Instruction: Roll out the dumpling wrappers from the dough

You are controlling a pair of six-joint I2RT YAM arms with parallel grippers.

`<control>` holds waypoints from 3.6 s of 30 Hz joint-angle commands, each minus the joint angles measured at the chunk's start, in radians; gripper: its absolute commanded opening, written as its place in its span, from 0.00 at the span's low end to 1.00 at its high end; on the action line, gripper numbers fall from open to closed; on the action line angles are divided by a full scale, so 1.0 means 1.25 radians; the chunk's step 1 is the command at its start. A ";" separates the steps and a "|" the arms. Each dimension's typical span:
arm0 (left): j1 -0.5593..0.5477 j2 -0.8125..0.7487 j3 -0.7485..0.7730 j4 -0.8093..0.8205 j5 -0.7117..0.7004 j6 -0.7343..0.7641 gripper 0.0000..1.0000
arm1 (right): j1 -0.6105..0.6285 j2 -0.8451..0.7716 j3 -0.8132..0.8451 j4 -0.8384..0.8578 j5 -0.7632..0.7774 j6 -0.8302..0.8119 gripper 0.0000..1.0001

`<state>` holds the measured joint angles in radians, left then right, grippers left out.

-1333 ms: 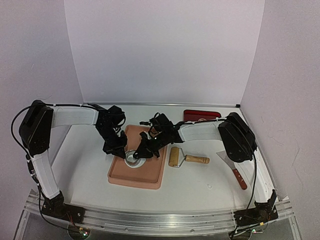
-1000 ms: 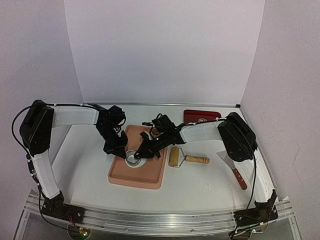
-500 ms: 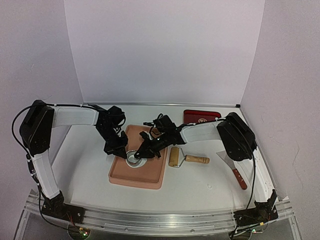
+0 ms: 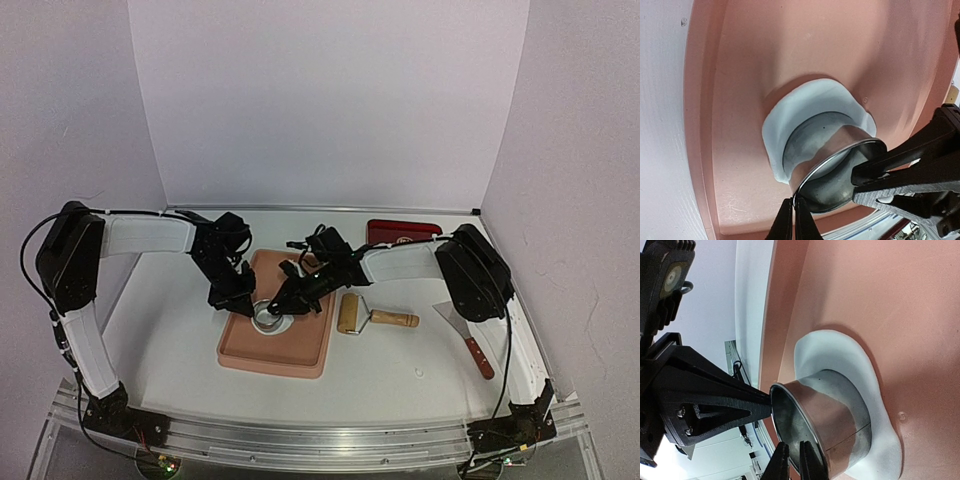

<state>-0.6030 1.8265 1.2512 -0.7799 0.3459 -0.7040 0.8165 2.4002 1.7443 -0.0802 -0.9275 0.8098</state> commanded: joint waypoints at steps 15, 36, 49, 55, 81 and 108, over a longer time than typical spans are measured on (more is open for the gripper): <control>-0.003 -0.030 0.087 -0.130 -0.178 0.024 0.28 | 0.022 -0.167 0.040 -0.124 0.084 0.065 0.28; 0.006 -0.115 0.060 -0.102 -0.133 0.086 0.45 | 0.045 -0.182 0.098 -0.365 0.322 -0.070 0.37; 0.057 -0.137 0.029 -0.069 -0.031 0.152 0.38 | 0.074 -0.096 0.233 -0.456 0.386 -0.066 0.34; 0.076 -0.108 0.035 -0.076 0.009 0.184 0.36 | 0.084 -0.044 0.275 -0.466 0.394 -0.047 0.32; 0.078 -0.065 0.013 -0.058 0.043 0.216 0.30 | 0.085 0.046 0.344 -0.468 0.352 -0.026 0.22; 0.079 -0.014 0.057 -0.069 0.053 0.228 0.22 | 0.086 0.074 0.361 -0.468 0.335 -0.033 0.11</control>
<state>-0.5087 1.7967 1.2770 -0.8714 0.4003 -0.4394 0.9199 2.4722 2.1658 -0.6678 -0.4999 0.7712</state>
